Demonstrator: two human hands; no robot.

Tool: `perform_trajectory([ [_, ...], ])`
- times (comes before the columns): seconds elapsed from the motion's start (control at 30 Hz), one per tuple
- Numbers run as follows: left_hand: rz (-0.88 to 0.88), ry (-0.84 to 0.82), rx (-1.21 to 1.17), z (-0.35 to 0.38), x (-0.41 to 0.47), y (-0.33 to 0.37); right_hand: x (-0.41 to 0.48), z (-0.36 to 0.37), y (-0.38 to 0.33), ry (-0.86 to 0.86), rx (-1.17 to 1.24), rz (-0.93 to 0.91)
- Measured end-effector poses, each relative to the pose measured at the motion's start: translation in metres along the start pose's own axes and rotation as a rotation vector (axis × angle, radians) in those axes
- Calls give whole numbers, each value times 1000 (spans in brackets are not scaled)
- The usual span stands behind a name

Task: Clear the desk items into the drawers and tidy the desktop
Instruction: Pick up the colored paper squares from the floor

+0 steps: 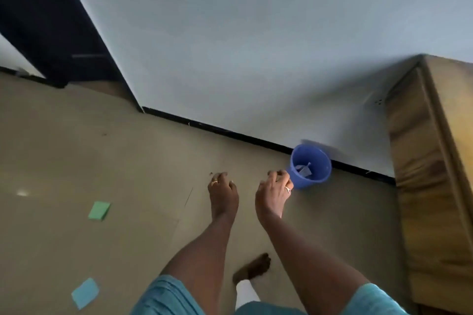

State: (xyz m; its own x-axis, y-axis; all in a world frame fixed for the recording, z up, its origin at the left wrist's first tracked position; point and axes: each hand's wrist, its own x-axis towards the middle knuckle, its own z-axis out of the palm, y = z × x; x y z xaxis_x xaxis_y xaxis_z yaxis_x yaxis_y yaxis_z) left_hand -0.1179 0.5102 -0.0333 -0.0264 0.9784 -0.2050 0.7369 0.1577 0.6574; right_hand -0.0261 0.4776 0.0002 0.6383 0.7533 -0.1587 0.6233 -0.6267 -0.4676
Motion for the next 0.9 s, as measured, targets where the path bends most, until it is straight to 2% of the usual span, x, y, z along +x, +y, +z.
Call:
perform_trajectory([
  [0.27, -382, 129, -81, -59, -53, -156, -100, 99, -52, -206, -78, -185],
  [0.5, -698, 309, -167, -105, -54, -277, -153, 185, -125, -460, -215, -459],
  [0.57, -773, 348, -180, -117, -44, -309, -155, 213, -150, -530, -279, -544],
  [0.77, -1053, 412, -231, -132, -23, -389, -140, 313, -217, -594, -299, -636],
  [0.9, -1150, 410, -277, -122, -8, -443, -125, 378, -244, -638, -377, -740],
])
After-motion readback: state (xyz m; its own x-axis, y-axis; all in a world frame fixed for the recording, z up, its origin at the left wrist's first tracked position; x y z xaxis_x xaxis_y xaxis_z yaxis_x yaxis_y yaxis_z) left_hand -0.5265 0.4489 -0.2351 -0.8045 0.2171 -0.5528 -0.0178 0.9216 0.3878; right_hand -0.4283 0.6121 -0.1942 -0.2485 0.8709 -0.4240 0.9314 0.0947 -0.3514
